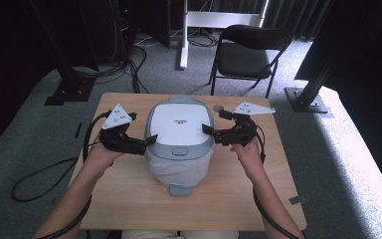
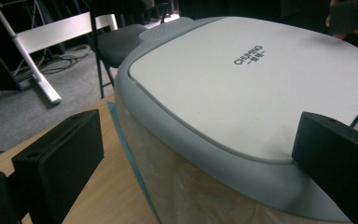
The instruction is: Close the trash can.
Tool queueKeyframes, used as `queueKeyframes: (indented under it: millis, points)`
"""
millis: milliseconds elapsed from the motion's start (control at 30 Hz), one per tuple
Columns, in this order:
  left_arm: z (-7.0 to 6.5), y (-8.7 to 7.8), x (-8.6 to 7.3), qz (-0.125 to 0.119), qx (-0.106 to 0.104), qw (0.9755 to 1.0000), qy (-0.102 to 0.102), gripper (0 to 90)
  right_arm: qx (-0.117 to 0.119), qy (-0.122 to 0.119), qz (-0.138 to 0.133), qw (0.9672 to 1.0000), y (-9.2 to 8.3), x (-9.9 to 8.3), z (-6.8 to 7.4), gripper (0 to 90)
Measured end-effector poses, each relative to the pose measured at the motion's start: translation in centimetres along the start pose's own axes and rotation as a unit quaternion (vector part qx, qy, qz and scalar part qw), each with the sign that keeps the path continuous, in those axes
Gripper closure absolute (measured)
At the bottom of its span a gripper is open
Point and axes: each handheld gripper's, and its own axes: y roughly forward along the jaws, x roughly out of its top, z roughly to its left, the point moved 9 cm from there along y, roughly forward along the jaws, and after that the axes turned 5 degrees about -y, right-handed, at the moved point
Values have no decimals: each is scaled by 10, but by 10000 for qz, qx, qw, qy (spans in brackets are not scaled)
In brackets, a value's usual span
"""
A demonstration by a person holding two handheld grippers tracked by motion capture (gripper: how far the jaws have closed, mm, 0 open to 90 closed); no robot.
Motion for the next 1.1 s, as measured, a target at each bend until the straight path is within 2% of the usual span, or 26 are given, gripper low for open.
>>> queueKeyframes:
  millis: [133,233,500,967,1100]
  points:
    - [-1,0,4,-28,-131,9999,-37,21,-41,-95,-31,9999,-3,4,0,101]
    - [-2,-1,5,-32,-212,9998,13,21,-90,-116,-70,9999,-4,5,0,101]
    - [0,-10,6,-107,-128,9998,62,21,-224,-110,-53,9997,-6,1,-1,101]
    - [4,-13,0,-51,-114,9999,31,21,-203,-76,-64,9997,-7,-1,0,101]
    - [6,-16,1,-120,-97,9999,-15,21,-208,-26,-68,9998,-8,-3,-1,102]
